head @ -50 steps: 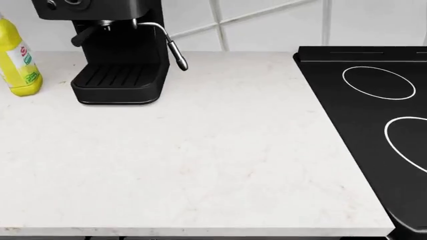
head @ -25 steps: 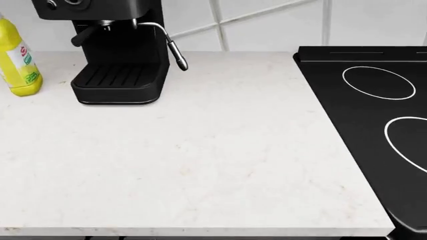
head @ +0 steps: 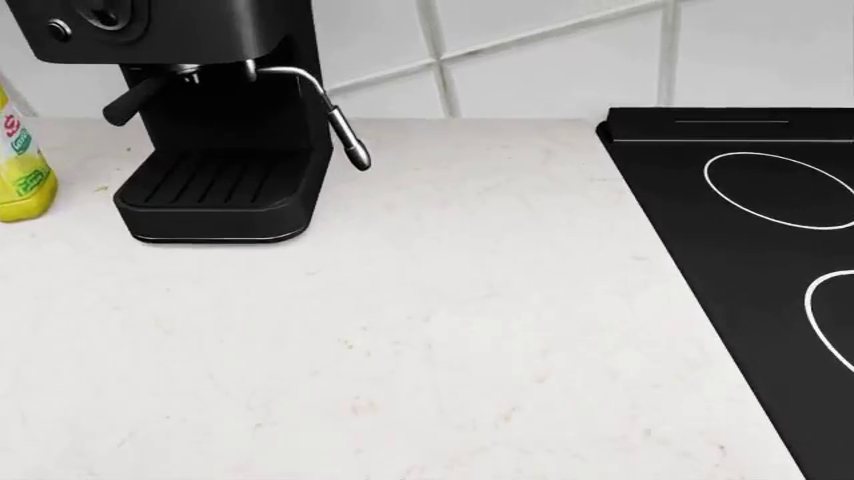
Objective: Close the microwave door
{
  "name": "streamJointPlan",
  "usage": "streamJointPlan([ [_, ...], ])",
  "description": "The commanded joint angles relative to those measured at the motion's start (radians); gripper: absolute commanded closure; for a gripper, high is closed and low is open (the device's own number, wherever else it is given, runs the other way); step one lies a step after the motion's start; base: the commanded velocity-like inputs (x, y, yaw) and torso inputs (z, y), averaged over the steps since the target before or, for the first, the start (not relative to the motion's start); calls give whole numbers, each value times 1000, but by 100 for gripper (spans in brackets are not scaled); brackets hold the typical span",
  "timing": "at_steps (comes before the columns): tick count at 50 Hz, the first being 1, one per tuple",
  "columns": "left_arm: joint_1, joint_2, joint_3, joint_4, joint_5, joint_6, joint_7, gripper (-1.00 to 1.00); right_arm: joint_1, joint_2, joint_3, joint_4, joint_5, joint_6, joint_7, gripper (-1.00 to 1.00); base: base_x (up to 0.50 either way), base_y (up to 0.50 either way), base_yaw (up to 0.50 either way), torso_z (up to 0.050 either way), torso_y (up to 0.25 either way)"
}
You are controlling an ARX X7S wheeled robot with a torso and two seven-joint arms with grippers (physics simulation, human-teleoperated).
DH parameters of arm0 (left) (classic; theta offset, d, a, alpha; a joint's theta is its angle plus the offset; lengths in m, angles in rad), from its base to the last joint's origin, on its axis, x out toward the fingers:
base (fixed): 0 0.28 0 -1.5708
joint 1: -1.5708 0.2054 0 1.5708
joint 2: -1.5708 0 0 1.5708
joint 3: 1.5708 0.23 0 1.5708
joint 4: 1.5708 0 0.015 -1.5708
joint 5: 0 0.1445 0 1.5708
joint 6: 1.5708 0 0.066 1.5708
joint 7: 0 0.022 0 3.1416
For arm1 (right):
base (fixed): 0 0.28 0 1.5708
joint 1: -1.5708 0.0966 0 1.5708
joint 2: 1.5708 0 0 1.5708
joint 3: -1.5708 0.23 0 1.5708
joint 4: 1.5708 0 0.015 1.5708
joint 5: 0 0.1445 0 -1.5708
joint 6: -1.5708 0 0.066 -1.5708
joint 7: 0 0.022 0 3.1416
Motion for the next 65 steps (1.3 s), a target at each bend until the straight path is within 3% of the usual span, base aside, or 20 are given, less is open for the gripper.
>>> streamJointPlan([
  [1, -3, -5, 6, -1, -4, 7, -4, -100, 31, 5, -5, 3, 45, 21, 42, -100, 0, 0, 0, 0, 0],
  [20, 3, -16, 7, -6, 15, 18, 10, -100, 224, 15, -71, 70, 135, 71, 106, -100, 0, 0, 0, 0, 0],
  [65, 2, -36, 20, -12, 13, 43, 10, -100, 564, -123, -554, 614, -425, -279, -285, -100, 0, 0, 0, 0, 0],
])
